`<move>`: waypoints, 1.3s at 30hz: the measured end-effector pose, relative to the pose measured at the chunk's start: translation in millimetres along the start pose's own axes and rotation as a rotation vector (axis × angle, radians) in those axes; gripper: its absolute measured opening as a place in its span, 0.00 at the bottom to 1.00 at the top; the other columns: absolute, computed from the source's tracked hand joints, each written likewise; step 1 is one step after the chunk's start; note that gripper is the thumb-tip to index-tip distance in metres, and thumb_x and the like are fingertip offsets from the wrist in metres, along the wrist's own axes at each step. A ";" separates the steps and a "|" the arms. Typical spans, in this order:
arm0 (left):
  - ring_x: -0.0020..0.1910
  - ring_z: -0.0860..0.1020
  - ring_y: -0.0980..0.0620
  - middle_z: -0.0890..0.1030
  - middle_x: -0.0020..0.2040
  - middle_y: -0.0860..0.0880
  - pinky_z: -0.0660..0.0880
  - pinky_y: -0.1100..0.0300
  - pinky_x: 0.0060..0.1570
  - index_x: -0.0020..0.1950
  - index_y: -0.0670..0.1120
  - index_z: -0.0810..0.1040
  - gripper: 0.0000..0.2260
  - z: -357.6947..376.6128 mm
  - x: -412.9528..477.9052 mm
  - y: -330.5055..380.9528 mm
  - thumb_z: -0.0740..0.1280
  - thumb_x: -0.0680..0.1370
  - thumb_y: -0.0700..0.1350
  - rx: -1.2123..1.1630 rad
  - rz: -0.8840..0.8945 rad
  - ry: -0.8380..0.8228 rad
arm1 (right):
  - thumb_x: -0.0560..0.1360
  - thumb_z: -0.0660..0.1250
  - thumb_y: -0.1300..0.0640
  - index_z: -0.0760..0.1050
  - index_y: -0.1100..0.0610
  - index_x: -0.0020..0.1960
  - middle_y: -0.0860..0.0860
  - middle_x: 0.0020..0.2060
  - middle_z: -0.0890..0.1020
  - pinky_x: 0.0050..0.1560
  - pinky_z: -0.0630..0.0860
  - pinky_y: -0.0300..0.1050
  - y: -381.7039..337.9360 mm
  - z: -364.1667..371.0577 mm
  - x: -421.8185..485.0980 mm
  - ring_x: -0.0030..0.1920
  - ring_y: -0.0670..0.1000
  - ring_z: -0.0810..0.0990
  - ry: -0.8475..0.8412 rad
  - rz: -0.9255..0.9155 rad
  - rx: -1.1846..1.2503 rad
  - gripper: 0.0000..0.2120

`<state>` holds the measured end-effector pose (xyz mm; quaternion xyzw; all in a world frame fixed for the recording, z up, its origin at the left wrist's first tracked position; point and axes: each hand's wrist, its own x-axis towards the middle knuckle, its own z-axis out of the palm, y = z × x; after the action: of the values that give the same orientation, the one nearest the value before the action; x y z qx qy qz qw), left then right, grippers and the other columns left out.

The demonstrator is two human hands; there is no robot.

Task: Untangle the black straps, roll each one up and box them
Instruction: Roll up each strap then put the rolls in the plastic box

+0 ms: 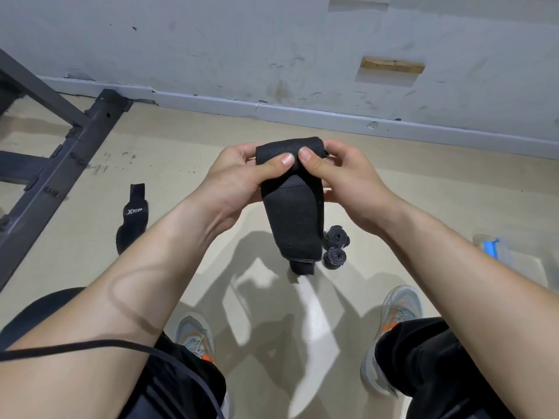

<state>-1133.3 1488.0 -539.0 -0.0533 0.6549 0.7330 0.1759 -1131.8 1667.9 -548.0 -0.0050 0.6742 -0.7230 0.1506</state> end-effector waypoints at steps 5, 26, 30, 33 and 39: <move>0.46 0.85 0.51 0.86 0.48 0.50 0.81 0.55 0.40 0.65 0.43 0.79 0.17 -3.1 2.5 -2.8 0.74 0.77 0.42 0.120 0.018 0.049 | 0.81 0.67 0.56 0.75 0.58 0.59 0.51 0.45 0.84 0.44 0.82 0.46 -0.2 -0.5 2.5 0.45 0.52 0.85 -0.025 0.046 0.012 0.09; 0.46 0.85 0.50 0.86 0.52 0.44 0.80 0.63 0.42 0.64 0.37 0.80 0.14 2.8 0.9 -5.9 0.68 0.81 0.43 -0.057 -0.083 -0.006 | 0.65 0.77 0.59 0.81 0.50 0.50 0.50 0.47 0.82 0.50 0.81 0.52 7.3 -10.7 8.5 0.54 0.54 0.79 0.041 -0.080 -0.040 0.15; 0.45 0.86 0.48 0.86 0.50 0.42 0.81 0.61 0.43 0.66 0.35 0.77 0.16 1.3 0.3 -5.7 0.69 0.79 0.37 -0.080 -0.057 -0.009 | 0.67 0.77 0.63 0.77 0.54 0.56 0.57 0.47 0.80 0.49 0.80 0.54 2.2 -14.4 7.7 0.48 0.57 0.81 -0.049 0.043 0.098 0.20; 0.48 0.85 0.45 0.85 0.52 0.39 0.82 0.57 0.46 0.67 0.36 0.76 0.17 1.3 0.1 -6.2 0.70 0.78 0.34 -0.039 -0.029 0.004 | 0.77 0.72 0.57 0.75 0.53 0.56 0.50 0.43 0.81 0.49 0.78 0.52 -0.6 -11.8 5.7 0.43 0.52 0.81 -0.073 0.118 0.046 0.10; 0.51 0.84 0.44 0.85 0.53 0.43 0.81 0.47 0.56 0.63 0.44 0.77 0.22 5.4 0.2 -12.2 0.77 0.71 0.38 0.052 0.016 0.049 | 0.83 0.64 0.50 0.76 0.57 0.54 0.50 0.41 0.80 0.55 0.79 0.59 -2.6 -5.3 4.2 0.43 0.52 0.80 -0.024 0.120 -0.054 0.10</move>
<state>-1128.7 1494.3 -549.9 -0.0613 0.6785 0.7155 0.1550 -1137.5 1672.2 -546.8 0.0225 0.6908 -0.6940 0.2016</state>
